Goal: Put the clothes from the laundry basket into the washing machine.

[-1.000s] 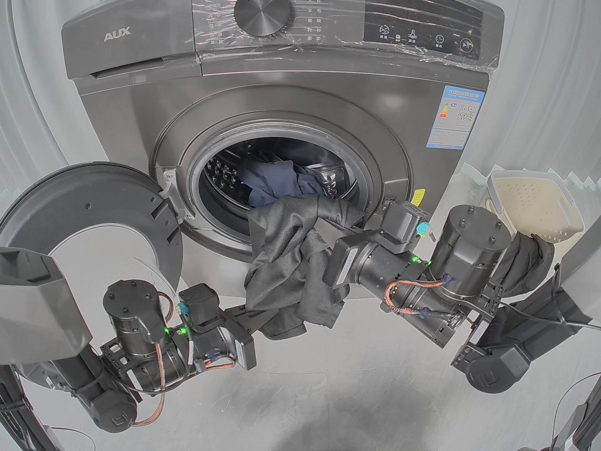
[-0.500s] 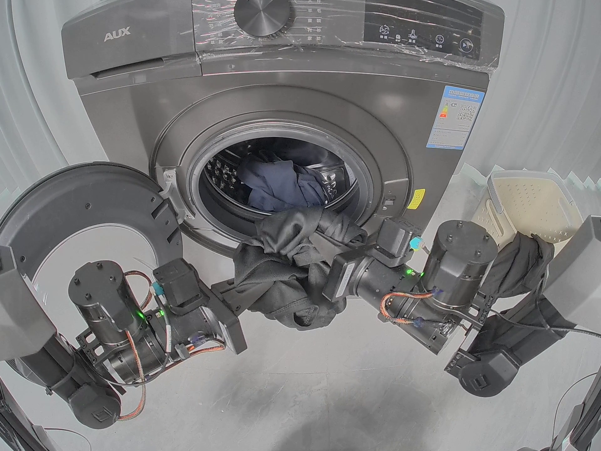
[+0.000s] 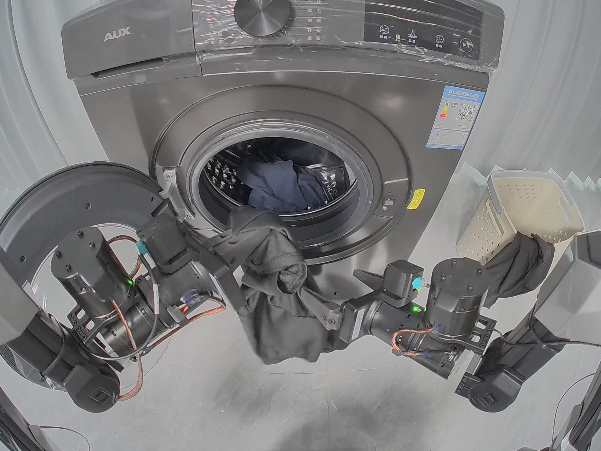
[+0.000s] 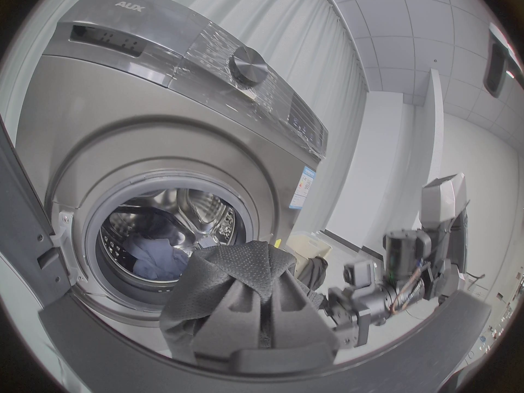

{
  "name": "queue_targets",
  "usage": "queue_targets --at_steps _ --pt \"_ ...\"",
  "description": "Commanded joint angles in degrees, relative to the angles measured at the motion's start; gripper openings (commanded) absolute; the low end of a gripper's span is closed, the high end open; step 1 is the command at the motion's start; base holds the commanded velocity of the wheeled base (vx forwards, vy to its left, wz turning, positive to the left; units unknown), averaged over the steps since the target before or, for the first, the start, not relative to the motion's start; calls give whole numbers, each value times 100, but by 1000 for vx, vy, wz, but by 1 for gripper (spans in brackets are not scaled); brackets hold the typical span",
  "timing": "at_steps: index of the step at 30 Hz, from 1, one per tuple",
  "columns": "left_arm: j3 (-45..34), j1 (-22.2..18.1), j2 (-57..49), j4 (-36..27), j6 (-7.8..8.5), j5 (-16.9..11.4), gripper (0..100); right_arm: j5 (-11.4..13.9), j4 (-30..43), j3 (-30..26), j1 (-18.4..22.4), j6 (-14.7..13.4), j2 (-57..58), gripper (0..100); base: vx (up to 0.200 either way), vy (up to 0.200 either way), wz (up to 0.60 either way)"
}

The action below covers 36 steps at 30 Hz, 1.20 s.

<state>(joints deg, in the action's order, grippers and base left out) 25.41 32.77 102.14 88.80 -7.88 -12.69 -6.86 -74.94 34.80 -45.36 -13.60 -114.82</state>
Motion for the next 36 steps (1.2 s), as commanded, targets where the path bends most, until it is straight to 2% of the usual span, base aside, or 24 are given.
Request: queue_targets --at_steps 1,10,14,18,23,28,30,35,36 --pt "246 -7 51 -3 -56 135 0 10 5 -334 115 42 -5 100 0 0 0" --pt "448 1 86 6 -47 320 0 36 5 -483 124 156 -75 100 0 0 0" --pt "588 1 209 -3 -56 522 0 45 -12 -448 106 200 -102 100 0 0 0" --pt "747 -7 368 6 -56 724 0 177 -74 -387 36 279 -119 100 0 0 0" --pt "896 -157 464 6 -47 830 0 291 -109 -272 -113 323 -251 100 0 0 0" --pt "1028 -253 552 6 -47 909 0 388 -250 -18 -289 376 -488 100 0 0 0" --pt "1037 -245 543 6 -47 909 0 440 -267 176 -289 473 -673 100 0 0 0" --pt "1045 -227 543 6 -47 917 0 449 -267 879 -298 499 -1077 100 0 0 0" --pt "1045 -227 543 6 -47 917 0 449 -267 879 -298 499 -1077 100 0 0 0"
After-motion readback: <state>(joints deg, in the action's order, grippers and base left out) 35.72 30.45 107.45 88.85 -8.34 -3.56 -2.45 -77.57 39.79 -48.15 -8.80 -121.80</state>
